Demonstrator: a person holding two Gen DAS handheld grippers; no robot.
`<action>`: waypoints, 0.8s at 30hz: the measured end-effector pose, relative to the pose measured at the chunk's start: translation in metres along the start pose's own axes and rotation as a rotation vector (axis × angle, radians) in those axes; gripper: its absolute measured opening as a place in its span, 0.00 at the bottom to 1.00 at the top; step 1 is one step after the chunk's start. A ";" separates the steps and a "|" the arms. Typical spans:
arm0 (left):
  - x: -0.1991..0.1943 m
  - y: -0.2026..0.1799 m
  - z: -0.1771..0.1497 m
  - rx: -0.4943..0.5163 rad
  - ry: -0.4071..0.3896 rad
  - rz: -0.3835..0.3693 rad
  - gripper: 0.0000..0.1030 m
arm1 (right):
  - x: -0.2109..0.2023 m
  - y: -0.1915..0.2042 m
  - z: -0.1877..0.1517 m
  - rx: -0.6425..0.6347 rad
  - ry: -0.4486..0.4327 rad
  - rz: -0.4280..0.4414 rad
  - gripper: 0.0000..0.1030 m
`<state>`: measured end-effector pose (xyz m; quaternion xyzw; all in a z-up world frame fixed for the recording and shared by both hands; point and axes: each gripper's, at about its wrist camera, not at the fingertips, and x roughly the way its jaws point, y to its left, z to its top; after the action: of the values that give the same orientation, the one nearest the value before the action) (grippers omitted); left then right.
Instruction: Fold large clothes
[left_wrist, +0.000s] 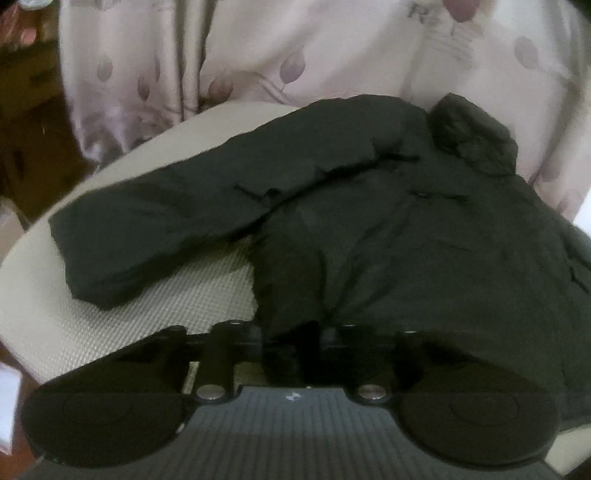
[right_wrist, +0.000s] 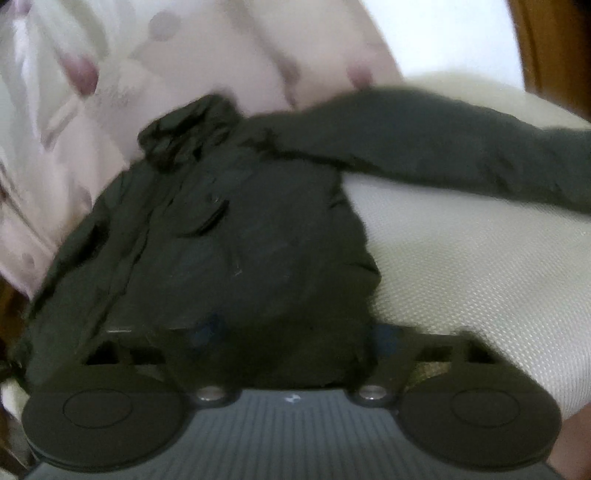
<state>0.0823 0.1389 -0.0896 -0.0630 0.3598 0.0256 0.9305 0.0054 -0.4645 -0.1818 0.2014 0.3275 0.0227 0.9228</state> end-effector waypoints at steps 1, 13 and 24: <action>-0.003 -0.005 -0.001 0.021 -0.007 0.012 0.17 | -0.002 -0.004 0.000 0.016 0.002 0.020 0.20; -0.069 -0.005 -0.029 0.004 0.007 -0.018 0.15 | -0.052 -0.022 -0.006 0.054 0.009 0.068 0.13; -0.118 -0.011 -0.032 0.030 -0.151 0.047 0.78 | -0.077 -0.080 -0.012 0.383 -0.084 0.187 0.61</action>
<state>-0.0258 0.1237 -0.0325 -0.0385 0.2904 0.0468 0.9550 -0.0694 -0.5464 -0.1757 0.4032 0.2672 0.0372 0.8745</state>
